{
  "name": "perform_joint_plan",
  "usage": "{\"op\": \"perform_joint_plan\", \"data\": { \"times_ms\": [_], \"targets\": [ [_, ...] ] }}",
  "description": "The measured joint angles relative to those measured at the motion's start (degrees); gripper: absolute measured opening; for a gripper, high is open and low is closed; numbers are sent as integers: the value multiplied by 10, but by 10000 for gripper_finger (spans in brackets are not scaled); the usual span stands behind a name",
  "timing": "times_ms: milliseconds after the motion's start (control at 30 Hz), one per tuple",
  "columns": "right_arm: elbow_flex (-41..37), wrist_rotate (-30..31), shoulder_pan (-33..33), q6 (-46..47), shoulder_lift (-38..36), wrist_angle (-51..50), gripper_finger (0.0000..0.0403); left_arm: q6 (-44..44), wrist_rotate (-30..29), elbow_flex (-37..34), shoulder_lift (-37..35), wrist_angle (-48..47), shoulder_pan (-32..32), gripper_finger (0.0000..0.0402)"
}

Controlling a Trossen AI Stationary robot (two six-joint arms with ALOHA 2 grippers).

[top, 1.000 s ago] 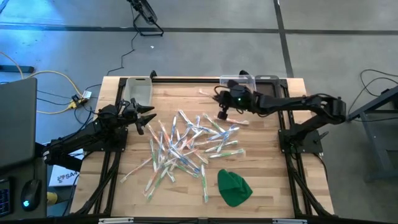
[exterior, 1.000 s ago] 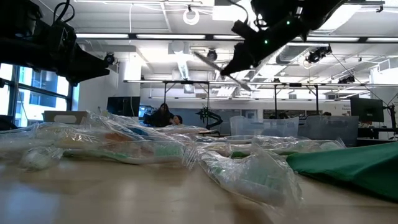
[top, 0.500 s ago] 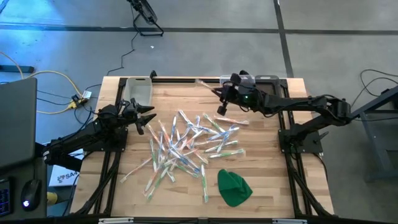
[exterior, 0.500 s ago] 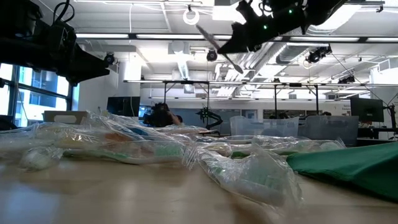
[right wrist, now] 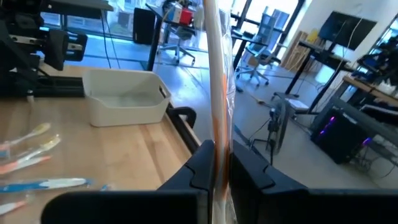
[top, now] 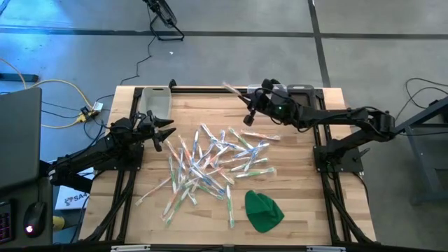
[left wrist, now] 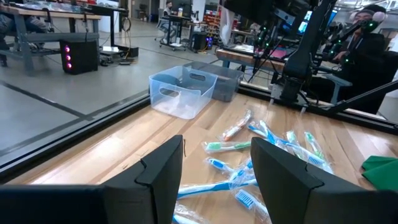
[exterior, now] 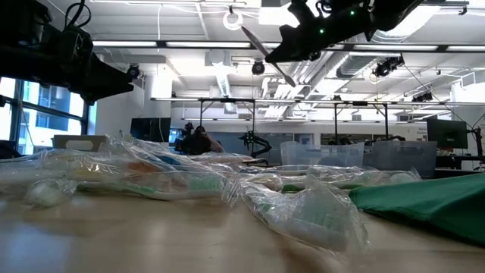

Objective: Pick & Place Toothbrushes
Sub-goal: Put the orange toothbrush into the black bin

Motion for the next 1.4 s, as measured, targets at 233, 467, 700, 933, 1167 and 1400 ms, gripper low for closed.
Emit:
{"op": "perform_joint_plan", "data": {
  "times_ms": [233, 467, 700, 933, 1167, 1400],
  "targets": [
    [0, 5, 0, 14, 0, -4, 24, 0, 0, 0, 0, 0, 0, 187],
    [0, 156, 18, 38, -20, -77, 24, 0, -1, 0, 0, 0, 0, 187],
    [0, 234, 46, 93, -61, -153, 24, 1, -2, 0, 0, 0, 0, 187],
    [0, 282, 50, 96, -90, -186, 24, 2, -2, 0, 0, 0, 0, 187],
    [0, 165, -1, 121, -112, -237, 23, 2, -2, 0, 0, 0, 0, 187],
    [0, 163, -63, 171, -113, -302, 23, 2, -2, 0, 0, 0, 0, 187]
  ]
}}
